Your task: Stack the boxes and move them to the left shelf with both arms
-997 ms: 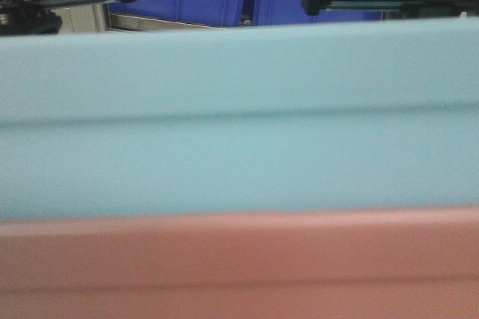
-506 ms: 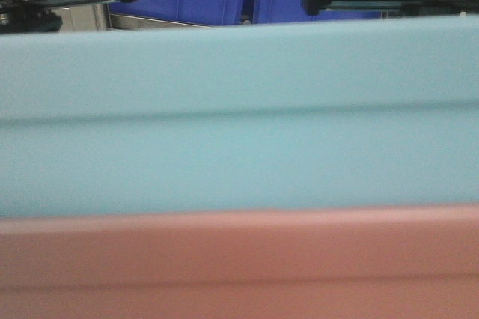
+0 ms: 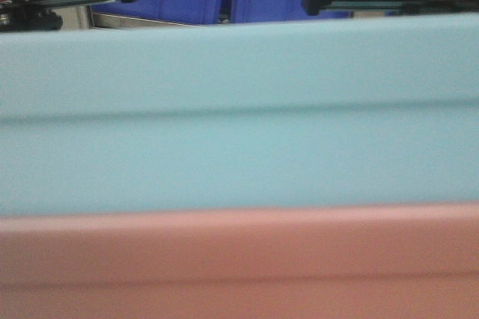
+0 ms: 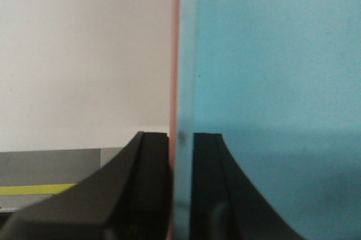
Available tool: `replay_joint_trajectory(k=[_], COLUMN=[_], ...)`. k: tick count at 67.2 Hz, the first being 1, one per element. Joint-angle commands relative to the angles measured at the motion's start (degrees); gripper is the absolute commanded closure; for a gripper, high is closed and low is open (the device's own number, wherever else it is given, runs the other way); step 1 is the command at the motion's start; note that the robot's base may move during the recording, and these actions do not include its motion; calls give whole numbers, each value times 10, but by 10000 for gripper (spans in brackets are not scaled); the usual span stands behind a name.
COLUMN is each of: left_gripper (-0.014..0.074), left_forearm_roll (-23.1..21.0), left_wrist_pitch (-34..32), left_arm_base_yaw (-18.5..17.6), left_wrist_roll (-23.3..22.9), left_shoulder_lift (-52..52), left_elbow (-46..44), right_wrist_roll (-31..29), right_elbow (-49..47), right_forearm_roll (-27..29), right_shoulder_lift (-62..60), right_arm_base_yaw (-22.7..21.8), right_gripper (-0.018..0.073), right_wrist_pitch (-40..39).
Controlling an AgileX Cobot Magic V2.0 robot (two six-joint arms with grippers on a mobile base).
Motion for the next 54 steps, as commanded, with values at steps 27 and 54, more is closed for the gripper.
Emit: replay_joint_trajectory(k=[27, 54], left_gripper=[599, 599], left_forearm_roll=[-15, -16], left_wrist_pitch=[71, 71], left_arm_base_yaw=[-4, -4], left_wrist_roll=[-6, -6], left_shoulder_lift=[-24, -24], left_elbow=[-15, -15], right_wrist_roll=[-1, -1], right_elbow=[-15, -15], right_forearm_roll=[-28, -28], right_shoulder_lift=[-23, -23], right_arm_base_yaw=[-1, -1], right_gripper=[503, 503], right_wrist_pitch=[10, 10])
